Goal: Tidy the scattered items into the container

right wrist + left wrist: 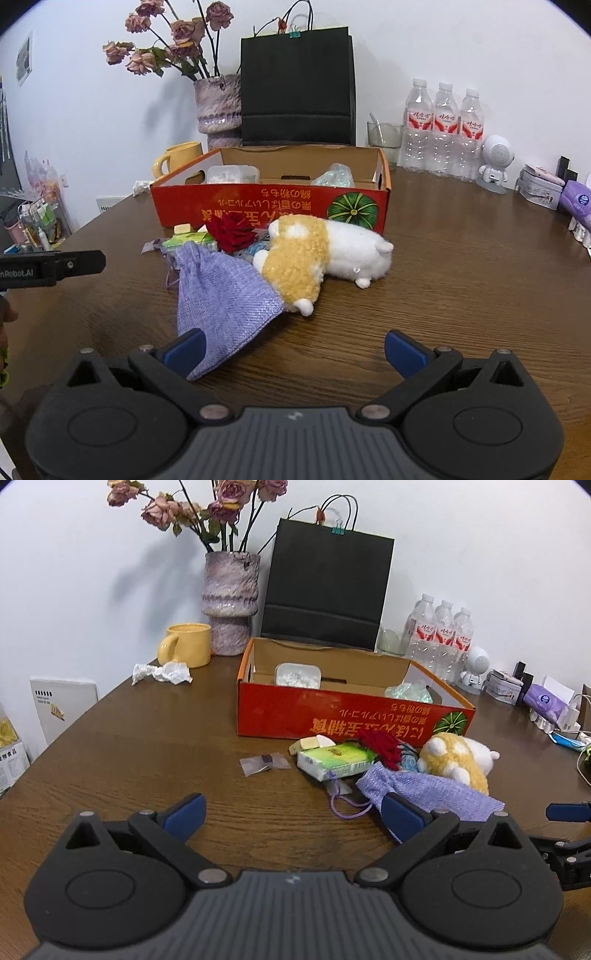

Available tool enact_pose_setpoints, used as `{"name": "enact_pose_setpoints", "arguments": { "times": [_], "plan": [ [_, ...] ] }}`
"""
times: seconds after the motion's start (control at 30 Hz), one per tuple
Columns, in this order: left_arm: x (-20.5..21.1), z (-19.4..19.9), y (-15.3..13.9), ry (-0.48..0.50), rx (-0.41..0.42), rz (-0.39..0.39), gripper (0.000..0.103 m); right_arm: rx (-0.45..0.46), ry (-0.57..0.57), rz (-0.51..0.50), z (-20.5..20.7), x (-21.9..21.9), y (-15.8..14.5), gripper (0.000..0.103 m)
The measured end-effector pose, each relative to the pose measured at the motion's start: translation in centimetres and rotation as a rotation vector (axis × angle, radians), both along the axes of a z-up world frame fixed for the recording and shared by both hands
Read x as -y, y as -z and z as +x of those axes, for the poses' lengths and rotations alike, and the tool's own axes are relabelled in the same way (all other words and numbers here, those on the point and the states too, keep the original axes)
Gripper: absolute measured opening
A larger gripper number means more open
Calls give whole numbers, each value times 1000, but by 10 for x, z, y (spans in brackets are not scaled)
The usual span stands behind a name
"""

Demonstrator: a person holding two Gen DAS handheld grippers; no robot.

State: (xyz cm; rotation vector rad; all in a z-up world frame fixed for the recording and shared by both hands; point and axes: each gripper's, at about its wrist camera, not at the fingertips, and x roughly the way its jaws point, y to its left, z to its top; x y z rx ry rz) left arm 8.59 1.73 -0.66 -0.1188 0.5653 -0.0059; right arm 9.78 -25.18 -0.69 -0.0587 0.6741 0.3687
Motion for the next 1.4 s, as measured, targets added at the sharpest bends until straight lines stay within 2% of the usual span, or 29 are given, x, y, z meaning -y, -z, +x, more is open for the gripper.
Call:
{"name": "enact_pose_setpoints", "arguments": {
  "times": [0.3,0.43,0.53,0.57,0.7,0.77,0.8,0.87,0.9,1.17,1.4],
  "plan": [
    [16,14,6,45,-36,-11,103,-2,-24,-12,7,-9,2,100],
    [19,19,8,44,-45,-6,103,-2,-53,-19,10,-14,2,90],
    [16,18,8,34,-50,-1,103,-17,-74,-17,16,-23,5,77],
    [14,17,9,30,-51,-2,103,-27,-81,-12,19,-26,7,71],
    [5,12,10,9,-58,-7,103,-99,-98,36,30,-36,19,62],
    [1,9,10,1,-58,-6,103,-118,-111,49,31,-41,23,37],
    [-2,8,9,-2,-57,-6,103,-116,-115,55,31,-43,24,32],
    [-6,7,9,-7,-56,-4,103,-112,-128,65,31,-46,25,10],
    [-7,8,9,-7,-55,-2,103,-113,-135,80,31,-47,24,7],
    [-14,21,7,27,-61,61,103,62,-77,107,27,-40,-13,2],
    [-9,42,6,85,-64,90,99,187,55,124,41,-10,-47,2]
  ]
}}
